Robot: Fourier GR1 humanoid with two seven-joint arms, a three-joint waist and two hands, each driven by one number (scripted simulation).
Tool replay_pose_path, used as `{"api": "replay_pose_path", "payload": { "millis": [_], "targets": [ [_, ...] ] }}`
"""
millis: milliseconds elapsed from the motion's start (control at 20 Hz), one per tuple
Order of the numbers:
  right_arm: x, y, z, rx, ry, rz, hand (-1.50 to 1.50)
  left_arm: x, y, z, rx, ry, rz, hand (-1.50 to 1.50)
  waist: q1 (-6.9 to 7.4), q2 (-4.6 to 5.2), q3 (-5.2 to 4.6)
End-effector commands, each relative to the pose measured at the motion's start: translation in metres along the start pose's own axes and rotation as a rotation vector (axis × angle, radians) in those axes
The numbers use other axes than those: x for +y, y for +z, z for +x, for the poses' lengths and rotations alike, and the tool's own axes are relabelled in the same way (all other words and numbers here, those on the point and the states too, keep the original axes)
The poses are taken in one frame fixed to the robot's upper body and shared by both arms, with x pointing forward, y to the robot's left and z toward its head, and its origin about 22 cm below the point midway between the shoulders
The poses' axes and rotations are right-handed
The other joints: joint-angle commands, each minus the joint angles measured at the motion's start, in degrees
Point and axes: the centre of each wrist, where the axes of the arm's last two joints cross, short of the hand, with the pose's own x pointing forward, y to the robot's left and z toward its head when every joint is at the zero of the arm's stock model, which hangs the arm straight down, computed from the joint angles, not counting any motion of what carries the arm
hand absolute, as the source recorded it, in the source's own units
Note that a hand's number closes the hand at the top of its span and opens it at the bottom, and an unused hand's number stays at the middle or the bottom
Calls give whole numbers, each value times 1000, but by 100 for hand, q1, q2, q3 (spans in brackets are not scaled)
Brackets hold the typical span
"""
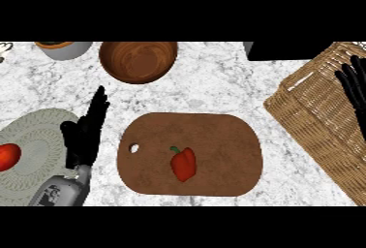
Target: Pick the bell pepper from the cutting board and place it in the basket
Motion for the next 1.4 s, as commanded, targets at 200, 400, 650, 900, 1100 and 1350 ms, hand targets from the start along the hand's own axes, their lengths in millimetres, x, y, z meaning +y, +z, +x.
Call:
{"api": "replay_pose_path", "payload": {
  "millis": [200, 400, 650, 900, 1100, 1350],
  "targets": [
    [95, -70, 22, -172, -361, 352, 150, 17, -18, 13, -10, -60, -84, 0, 1023, 137, 82],
    [139, -75, 62, -420, -59, 834, -150, 22, -26, 18, 37, -44, -131, 0, 1095, 123, 56],
    [258, -32, 52, -522, -73, 831, -150, 62, -23, -2, 96, -19, -79, 0, 526, 6, 68],
    [311, -30, 109, -395, 39, 819, -150, 88, -38, 4, 87, -29, -43, 0, 292, -31, 62],
    [298, -63, 142, -266, 338, 883, -150, 106, -31, 1, 114, -32, -36, 0, 287, -71, 53],
    [267, -94, 176, -215, 808, 732, -150, 101, -28, 2, 125, -20, -14, 0, 168, -160, 55]
  ]
}}
